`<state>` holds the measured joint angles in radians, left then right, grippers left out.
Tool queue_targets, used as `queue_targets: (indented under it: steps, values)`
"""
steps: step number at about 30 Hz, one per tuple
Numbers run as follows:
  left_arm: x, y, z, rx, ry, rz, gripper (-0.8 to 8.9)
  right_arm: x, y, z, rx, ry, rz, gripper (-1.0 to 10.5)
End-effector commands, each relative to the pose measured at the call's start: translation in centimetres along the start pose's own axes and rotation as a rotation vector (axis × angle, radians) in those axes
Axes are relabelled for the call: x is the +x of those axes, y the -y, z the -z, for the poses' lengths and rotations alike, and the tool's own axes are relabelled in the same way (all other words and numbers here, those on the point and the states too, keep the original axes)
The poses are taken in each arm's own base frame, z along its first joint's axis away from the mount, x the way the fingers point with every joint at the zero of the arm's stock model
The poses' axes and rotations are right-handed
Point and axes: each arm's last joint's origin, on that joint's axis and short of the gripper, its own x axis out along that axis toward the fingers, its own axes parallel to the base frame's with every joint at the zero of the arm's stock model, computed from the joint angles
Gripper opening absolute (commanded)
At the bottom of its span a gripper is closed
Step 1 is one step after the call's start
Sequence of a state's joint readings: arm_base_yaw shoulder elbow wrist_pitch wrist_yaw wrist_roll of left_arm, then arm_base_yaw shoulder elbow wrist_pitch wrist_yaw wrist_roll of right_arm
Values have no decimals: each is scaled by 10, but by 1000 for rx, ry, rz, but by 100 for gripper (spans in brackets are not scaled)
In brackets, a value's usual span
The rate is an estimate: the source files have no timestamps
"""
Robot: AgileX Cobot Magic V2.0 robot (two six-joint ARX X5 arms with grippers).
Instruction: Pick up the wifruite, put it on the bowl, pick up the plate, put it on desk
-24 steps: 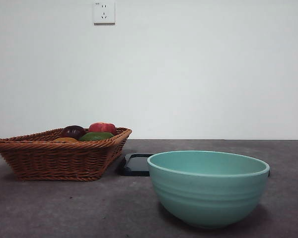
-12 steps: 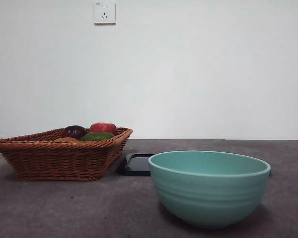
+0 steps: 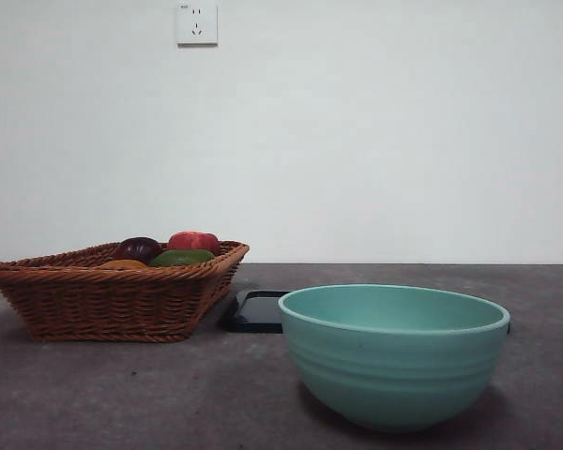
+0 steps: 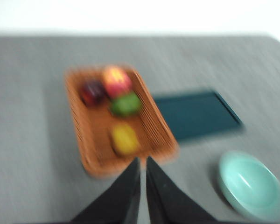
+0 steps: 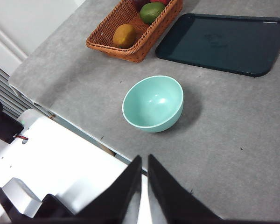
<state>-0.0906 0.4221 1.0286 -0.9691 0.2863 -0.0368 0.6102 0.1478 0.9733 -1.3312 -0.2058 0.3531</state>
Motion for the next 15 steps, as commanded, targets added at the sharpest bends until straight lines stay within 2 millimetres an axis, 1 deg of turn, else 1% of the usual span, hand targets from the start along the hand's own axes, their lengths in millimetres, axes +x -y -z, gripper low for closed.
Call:
queue_targets:
  steps: [1,3,5,9,12,15]
  values:
    - [35,-13,19,40,116,-33,19,-3,-1,-1,-2,11,-9,16]
    - [54,-22,40,36,154,-51,18,-3,-1,-1,-1,11,-9,16]
    - [68,-29,60,44,192,-82,19,-3,-1,-1,-2,11,-9,16]
    - [90,-41,99,26,232,-218,18,-3,-1,-1,-1,11,-9,16]
    - [101,-49,124,-25,240,-310,18,-3,-1,-1,-1,11,-9,16]
    - [108,-54,144,-63,243,-372,19,-3,-1,-1,-1,11,-9,16]
